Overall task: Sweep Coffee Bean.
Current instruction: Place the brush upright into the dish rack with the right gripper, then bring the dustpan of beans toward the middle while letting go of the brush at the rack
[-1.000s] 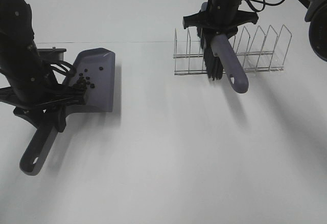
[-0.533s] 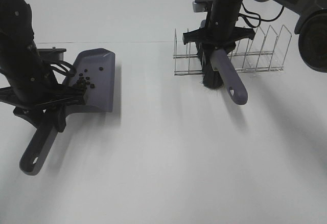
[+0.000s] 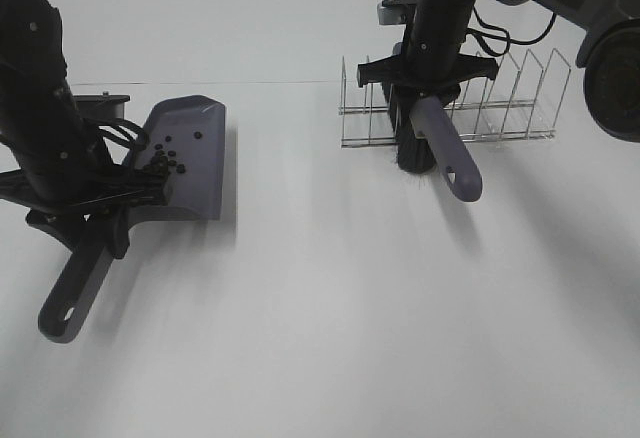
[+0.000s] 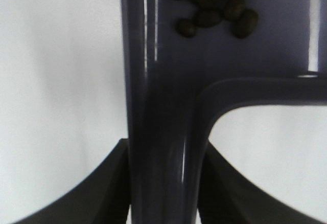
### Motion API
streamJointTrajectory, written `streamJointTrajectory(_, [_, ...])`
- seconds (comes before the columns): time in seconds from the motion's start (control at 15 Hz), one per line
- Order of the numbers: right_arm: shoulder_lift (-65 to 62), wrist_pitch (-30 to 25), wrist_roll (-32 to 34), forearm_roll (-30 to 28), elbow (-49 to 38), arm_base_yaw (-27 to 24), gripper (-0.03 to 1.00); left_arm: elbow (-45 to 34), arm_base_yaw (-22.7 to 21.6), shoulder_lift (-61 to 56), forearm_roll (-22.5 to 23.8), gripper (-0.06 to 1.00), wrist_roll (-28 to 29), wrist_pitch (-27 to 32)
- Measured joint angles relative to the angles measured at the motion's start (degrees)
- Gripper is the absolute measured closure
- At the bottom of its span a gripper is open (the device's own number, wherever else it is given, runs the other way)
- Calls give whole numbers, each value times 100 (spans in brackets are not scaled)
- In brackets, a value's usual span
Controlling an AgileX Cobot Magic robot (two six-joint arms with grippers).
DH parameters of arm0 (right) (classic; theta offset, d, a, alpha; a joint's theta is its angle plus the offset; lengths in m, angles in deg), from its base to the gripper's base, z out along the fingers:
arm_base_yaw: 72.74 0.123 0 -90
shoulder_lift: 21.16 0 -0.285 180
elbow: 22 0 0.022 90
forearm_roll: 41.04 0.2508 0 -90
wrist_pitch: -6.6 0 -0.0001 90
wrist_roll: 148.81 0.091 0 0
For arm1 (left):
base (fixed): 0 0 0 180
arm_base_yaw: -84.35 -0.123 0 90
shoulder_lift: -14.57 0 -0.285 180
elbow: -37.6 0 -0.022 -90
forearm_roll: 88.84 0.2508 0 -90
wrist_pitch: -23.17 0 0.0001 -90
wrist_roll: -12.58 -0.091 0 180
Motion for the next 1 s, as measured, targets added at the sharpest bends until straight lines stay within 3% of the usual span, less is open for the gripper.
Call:
streamJointTrajectory(0.27, [-11,0,0,23,0,0,68,0,0,0,0,61,0,0])
streamJointTrajectory(0.47, [-132,74,-103,103,0,6,31,0,0,0,0,61,0,6])
streamJointTrajectory(0.53, [-241,74,-172,149,0,6,23,0,0,0,0,61,0,6])
streamJointTrajectory(1.0, [-1209,74,-252,103,0,6,20,103,0,0,0,61,0,229])
